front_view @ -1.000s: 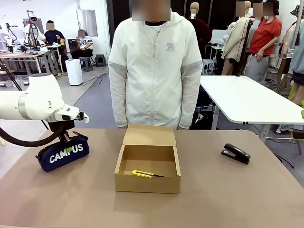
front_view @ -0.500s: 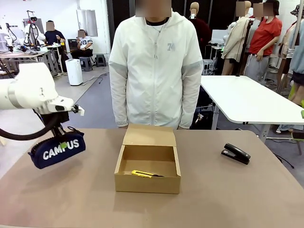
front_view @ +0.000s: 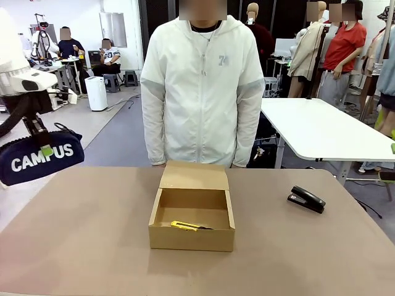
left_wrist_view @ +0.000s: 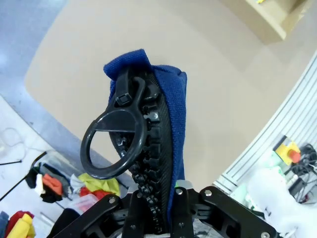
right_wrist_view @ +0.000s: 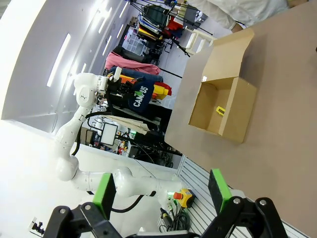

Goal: Pack the items into the box.
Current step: Pick up the item indicated by the person and place it inside the Mailer Box.

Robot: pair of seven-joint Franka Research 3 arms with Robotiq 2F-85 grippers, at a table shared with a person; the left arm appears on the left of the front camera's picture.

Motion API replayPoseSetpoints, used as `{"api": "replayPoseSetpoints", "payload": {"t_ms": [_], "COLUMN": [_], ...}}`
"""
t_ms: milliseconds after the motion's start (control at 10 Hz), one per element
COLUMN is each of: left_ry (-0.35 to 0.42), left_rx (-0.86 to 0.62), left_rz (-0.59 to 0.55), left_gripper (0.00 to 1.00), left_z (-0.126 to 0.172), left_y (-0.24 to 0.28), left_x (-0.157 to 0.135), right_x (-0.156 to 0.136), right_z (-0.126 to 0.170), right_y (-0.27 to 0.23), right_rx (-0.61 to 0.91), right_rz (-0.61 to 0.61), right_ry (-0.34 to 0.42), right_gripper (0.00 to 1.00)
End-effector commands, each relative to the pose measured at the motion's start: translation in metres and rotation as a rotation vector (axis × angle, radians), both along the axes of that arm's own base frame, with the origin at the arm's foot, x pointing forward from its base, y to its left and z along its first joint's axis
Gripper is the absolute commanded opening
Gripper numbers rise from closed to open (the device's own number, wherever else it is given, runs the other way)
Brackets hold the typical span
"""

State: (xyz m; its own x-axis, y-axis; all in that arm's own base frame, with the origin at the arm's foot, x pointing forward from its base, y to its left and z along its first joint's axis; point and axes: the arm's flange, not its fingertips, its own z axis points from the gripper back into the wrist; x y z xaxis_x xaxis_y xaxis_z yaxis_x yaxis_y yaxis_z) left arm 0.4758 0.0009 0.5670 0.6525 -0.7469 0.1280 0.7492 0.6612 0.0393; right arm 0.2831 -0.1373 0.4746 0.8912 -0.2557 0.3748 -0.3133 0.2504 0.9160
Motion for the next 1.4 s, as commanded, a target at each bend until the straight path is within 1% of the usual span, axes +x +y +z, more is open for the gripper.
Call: {"api": "replayPoseSetpoints", "payload": {"t_ms": [0,200,300,400,500,600,700,800,900,1000,1100,1200,1300], "left_ry": [-0.015,-0.015,0.001,-0.016,0.001,-0.034,-0.058,-0.049,-0.028,-0.036,-0.072,-0.082,-0.088], "left_rx": [0.006,0.006,-0.002,-0.079,-0.118,-0.127,-0.098,-0.077,-0.029,0.021,0.062,0.056,0.058], "left_rz": [0.043,0.043,0.017,0.058,0.039,-0.067,-0.198,-0.429,-0.626,-0.733,-0.756,-0.786,-0.756], "left_gripper": [0.00,0.00,0.00,0.00,0.00,0.00,0.00,0.00,0.00,0.00,0.00,0.00,0.00], "left_z": [-0.021,-0.021,-0.016,-0.014,-0.001,0.015,0.021,0.020,0.016,0.008,-0.003,-0.017,-0.031], "left_y": [-0.009,-0.009,-0.007,-0.020,-0.058,-0.113,-0.157,-0.216,-0.266,-0.308,-0.344,-0.372,-0.391], "left_x": [0.012,0.012,0.010,0.007,0.008,0.015,0.021,0.024,0.020,0.013,0.007,0.003,0.003], "right_x": [0.001,0.001,0.001,0.001,0.001,0.001,0.001,0.001,0.001,0.001,0.001,0.001,0.001], "right_z": [0.004,0.004,0.004,0.004,0.004,0.004,0.004,0.004,0.004,0.004,0.004,0.004,0.004], "right_y": [-0.001,-0.001,-0.001,-0.001,-0.001,-0.001,-0.001,-0.001,-0.001,-0.001,-0.001,-0.001,-0.001], "right_rx": [-0.004,-0.004,-0.004,-0.004,-0.004,-0.004,-0.004,-0.004,-0.004,-0.004,-0.004,-0.004,-0.004], "right_rz": [0.009,0.009,0.009,0.009,0.009,0.009,0.009,0.009,0.009,0.009,0.009,0.009,0.009], "right_ry": [-0.008,-0.008,-0.008,-0.008,-0.008,-0.008,-0.008,-0.008,-0.008,-0.008,-0.008,-0.008,-0.008], "right_gripper": [1.00,1.00,1.00,1.00,1.00,1.00,1.00,1.00,1.00,1.00,1.00,1.00,1.00]}}
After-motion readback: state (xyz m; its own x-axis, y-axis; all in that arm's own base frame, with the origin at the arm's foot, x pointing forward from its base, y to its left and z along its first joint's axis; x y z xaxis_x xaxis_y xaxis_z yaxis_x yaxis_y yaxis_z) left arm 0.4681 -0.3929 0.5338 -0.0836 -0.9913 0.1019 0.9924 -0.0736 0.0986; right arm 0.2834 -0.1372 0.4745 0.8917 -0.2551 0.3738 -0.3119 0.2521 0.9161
